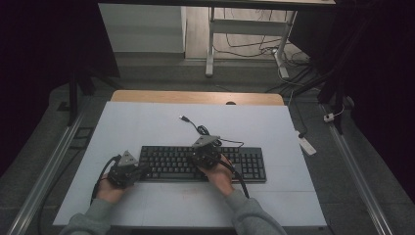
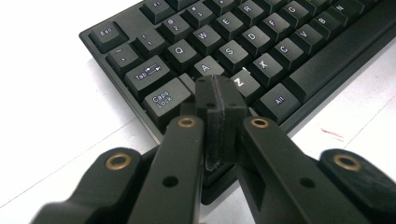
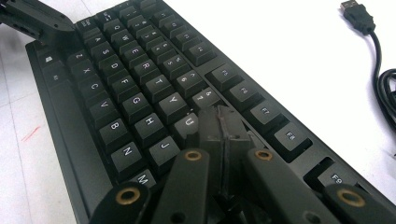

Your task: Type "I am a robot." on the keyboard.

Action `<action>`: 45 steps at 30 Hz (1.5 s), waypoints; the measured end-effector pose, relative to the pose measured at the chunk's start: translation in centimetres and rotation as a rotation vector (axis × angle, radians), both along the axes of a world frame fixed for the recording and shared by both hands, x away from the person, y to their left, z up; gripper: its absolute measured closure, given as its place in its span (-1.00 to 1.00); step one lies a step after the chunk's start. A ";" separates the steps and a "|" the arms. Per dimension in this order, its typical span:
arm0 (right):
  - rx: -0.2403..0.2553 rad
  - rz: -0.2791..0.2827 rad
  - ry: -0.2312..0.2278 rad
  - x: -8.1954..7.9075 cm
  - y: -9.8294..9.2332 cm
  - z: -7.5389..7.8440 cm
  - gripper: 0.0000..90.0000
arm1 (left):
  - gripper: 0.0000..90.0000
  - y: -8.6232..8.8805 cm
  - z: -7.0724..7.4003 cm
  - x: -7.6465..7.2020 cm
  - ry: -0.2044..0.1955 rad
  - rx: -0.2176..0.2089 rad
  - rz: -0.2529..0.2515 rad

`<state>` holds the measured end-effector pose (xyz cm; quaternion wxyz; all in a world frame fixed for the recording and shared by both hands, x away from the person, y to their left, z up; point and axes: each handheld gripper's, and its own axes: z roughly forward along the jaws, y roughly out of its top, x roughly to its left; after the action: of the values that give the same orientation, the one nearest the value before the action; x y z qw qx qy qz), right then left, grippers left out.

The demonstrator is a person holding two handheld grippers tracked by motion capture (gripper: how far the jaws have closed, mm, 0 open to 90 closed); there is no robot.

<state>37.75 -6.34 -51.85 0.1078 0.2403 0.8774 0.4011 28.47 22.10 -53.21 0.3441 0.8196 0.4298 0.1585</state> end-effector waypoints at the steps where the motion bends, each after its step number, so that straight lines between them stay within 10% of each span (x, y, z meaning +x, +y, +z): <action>1: -0.002 0.000 0.003 0.0 0.0 0.0 0.98 | 0.98 0.0 0.0 0.0 0.001 -0.003 -0.001; 22: 0.076 -0.013 -0.030 -0.7 -3.3 1.9 0.99 | 0.92 0.5 1.1 -0.5 -0.066 -0.087 0.009; 31: 0.116 -0.032 -0.048 -1.3 -6.1 2.4 0.53 | 0.41 0.9 1.3 -0.6 -0.072 -0.131 0.019; 45: 0.140 -0.113 -0.082 -3.8 -12.3 2.9 0.36 | -0.11 1.3 1.7 -0.5 -0.061 -0.172 0.048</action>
<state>33.97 -18.68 -48.96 0.1489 0.2799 0.8270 0.4642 27.93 23.37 -51.47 0.4224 0.7712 0.4506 0.1542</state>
